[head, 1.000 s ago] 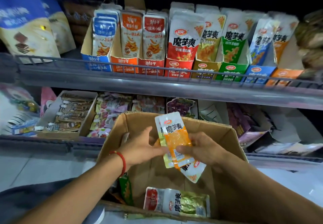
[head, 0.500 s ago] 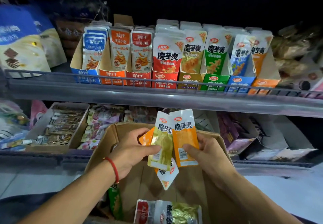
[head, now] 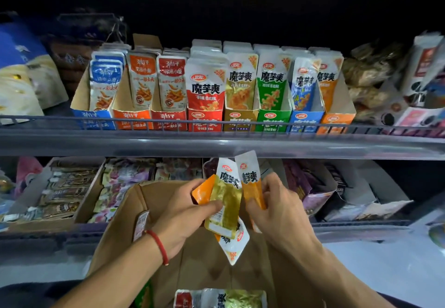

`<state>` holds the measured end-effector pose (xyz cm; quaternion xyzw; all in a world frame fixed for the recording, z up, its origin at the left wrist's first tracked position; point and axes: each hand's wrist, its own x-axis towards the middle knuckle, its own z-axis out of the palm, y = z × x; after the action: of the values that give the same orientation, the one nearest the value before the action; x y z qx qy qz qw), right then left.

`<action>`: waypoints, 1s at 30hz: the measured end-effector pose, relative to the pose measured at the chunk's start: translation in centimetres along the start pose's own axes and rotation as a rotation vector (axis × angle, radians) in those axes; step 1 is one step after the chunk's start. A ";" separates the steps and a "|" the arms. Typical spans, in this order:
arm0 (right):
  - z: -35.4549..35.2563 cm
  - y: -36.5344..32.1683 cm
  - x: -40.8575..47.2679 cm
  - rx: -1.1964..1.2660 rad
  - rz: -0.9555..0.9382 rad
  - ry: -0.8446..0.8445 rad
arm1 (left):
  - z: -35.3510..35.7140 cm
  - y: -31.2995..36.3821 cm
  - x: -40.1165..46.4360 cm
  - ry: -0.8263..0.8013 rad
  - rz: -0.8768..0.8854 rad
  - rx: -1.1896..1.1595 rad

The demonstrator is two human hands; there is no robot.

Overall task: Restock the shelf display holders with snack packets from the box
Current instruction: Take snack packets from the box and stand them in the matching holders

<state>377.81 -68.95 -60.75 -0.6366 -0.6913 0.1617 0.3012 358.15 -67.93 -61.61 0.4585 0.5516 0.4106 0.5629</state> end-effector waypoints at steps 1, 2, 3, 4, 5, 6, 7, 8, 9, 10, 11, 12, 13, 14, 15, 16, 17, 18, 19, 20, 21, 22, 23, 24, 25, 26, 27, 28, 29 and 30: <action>0.1 -0.1 -0.3 -0.006 -0.045 -0.053 | 0.5 0.0 -0.2 -0.035 0.010 0.001; 0.3 0.0 -0.6 0.010 -0.077 -0.111 | 1.0 0.0 -0.3 -0.065 0.017 0.001; 0.3 0.1 -0.9 0.045 -0.086 -0.158 | 1.4 0.1 -0.5 -0.083 0.024 0.002; 0.1 0.1 -1.2 0.100 -0.073 -0.177 | 1.6 0.2 -0.6 -0.099 0.033 0.009; -0.2 0.1 -1.3 0.180 -0.033 -0.192 | 1.7 0.3 -0.6 -0.117 0.043 0.016; -0.4 0.2 -1.5 0.251 0.016 -0.197 | 1.7 0.5 -0.6 -0.132 0.048 0.023; -0.7 0.2 -1.6 0.274 0.054 -0.184 | 1.7 0.6 -0.6 -0.148 0.046 0.021; -0.8 0.4 -1.7 0.256 0.081 -0.151 | 1.7 0.7 -0.7 -0.171 0.042 0.013; -1.0 0.6 -1.8 0.244 0.115 -0.119 | 1.8 0.8 -0.8 -0.198 0.041 0.006; -1.1 0.9 -1.9 0.257 0.162 -0.091 | 1.8 0.9 -0.9 -0.222 0.046 0.001; -1.4 1.2 -1.8 0.296 0.213 -0.072 | 1.9 1.1 -0.9 -0.237 0.052 -0.006; -1.8 1.5 -1.7 0.353 0.261 -0.058 | 1.9 1.4 -0.8 -0.241 0.055 -0.015; -2.4 1.8 -1.5 0.420 0.303 -0.051 | 1.9 1.8 -0.7 -0.240 0.060 -0.015; -3.1 2.0 -1.2 0.493 0.336 -0.039 | 1.8 2.2 -0.6 -0.236 0.073 -0.003; -4.2 2.0 -1.0 0.547 0.344 -0.014 | 1.7 2.8 -0.5 -0.232 0.092 0.017; -5.3 2.0 -0.6 0.551 0.316 0.029 | 1.5 3.3 -0.4 -0.226 0.111 0.035; -6.7 1.9 0.0 0.504 0.258 0.088 | 1.2 3.8 -0.4 -0.214 0.129 0.038; -8.2 1.8 0.7 0.446 0.191 0.154 | 0.9 4.3 -0.2 -0.193 0.141 0.023; -9.8 1.6 1.6 0.392 0.129 0.224 | 0.5 4.8 0.0 -0.170 0.146 -0.007; -11.5 1.6 2.6 0.343 0.069 0.298 | 0.1 5.2 0.2 -0.143 0.144 -0.043; -13.2 1.5 3.7 0.293 0.011 0.369 | -0.2 5.6 0.4 -0.115 0.140 -0.084; -15.0 1.4 5.0 0.240 -0.039 0.434 | -0.5 6.0 0.6 -0.091 0.137 -0.127; -16.7 1.4 6.3 0.176 -0.074 0.492 | -0.8 6.3 0.8 -0.075 0.136 -0.165; -18.3 1.7 7.8 0.108 -0.089 0.546 | -1.0 6.5 0.9 -0.063 0.137 -0.195; -19.7 1.8 9.2 0.048 -0.092 0.591 | -1.2 6.7 0.9 -0.052 0.141 -0.216; -20.9 2.1 10.5 0.004 -0.086 0.620 | -1.3 6.8 1.0 -0.041 0.144 -0.229; -21.7 2.5 11.7 -0.030 -0.075 0.625 | -1.4 6.9 1.0 -0.031 0.146 -0.235; -22.2 2.9 12.9 -0.067 -0.061 0.611 | -1.4 7.0 1.1 -0.026 0.148 -0.237; -22.4 3.3 13.8 -0.109 -0.050 0.581 | -1.4 7.1 1.2 -0.029 0.151 -0.238; -22.4 3.6 14.6 -0.152 -0.048 0.551 | -1.4 7.2 1.3 -0.036 0.150 -0.239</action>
<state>394.46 -57.77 -42.74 -0.6608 -0.6085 -0.0768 0.4326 357.13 -64.85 -54.87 0.4353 0.4529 0.5059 0.5911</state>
